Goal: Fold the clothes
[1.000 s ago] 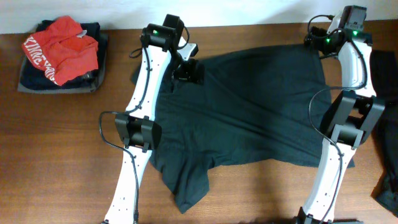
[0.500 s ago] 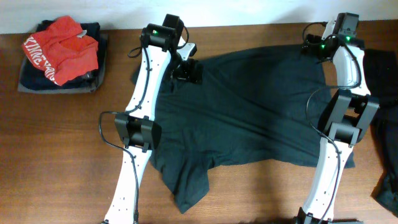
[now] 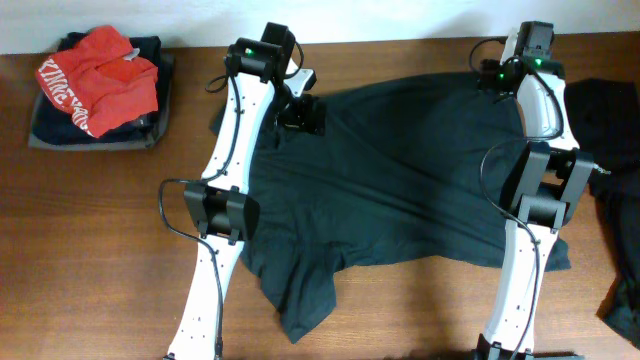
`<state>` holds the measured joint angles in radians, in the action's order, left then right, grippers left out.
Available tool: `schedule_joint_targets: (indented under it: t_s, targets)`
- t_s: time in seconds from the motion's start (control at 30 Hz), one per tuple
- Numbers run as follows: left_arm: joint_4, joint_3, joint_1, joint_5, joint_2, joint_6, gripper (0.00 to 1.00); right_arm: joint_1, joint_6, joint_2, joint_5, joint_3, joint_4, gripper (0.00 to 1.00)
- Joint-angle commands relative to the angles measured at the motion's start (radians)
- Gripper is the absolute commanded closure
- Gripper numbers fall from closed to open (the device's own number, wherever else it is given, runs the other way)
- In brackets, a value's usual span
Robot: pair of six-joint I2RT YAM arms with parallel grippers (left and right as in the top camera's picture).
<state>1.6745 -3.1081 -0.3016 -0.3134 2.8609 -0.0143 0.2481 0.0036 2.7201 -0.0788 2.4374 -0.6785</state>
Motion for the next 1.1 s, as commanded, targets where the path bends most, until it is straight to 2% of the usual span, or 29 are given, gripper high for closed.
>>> schedule_joint_targets:
  t_s: [0.0, 0.03, 0.07, 0.23, 0.37, 0.53, 0.63, 0.93, 1.07]
  targets:
    - [-0.005, -0.001, 0.003, 0.007, -0.028, -0.001, 0.01, -0.003, 0.012, 0.038, 0.034, 0.012, -0.009, 0.45]
    - [-0.005, -0.001, 0.003, 0.007, -0.028, -0.001, 0.01, -0.003, 0.012, 0.038, 0.045, 0.012, -0.009, 0.45]
    - [-0.009, -0.001, 0.003, 0.008, -0.026, -0.001, 0.01, -0.003, 0.012, 0.038, 0.080, 0.013, -0.014, 0.50]
    - [-0.019, -0.001, 0.003, 0.008, -0.014, -0.001, 0.02, -0.003, 0.012, 0.037, 0.130, 0.013, -0.027, 0.62]
    - [-0.023, -0.001, 0.003, 0.007, 0.018, 0.000, 0.29, 0.001, 0.043, 0.037, 0.137, 0.024, -0.037, 0.75]
    - [-0.017, -0.001, 0.006, 0.007, 0.056, 0.004, 0.30, 0.003, 0.075, 0.037, 0.136, 0.069, -0.099, 0.95]
    - [-0.028, -0.001, 0.020, 0.007, 0.062, 0.003, 0.23, 0.003, 0.076, 0.037, 0.136, 0.104, -0.151, 0.96]
    - [-0.043, -0.003, 0.100, 0.007, 0.062, 0.003, 0.21, 0.001, 0.076, 0.034, 0.136, 0.244, -0.315, 0.96]
    - [-0.064, -0.003, 0.116, 0.006, 0.062, 0.003, 0.16, 0.001, 0.076, 0.034, 0.136, 0.252, -0.332, 0.96]
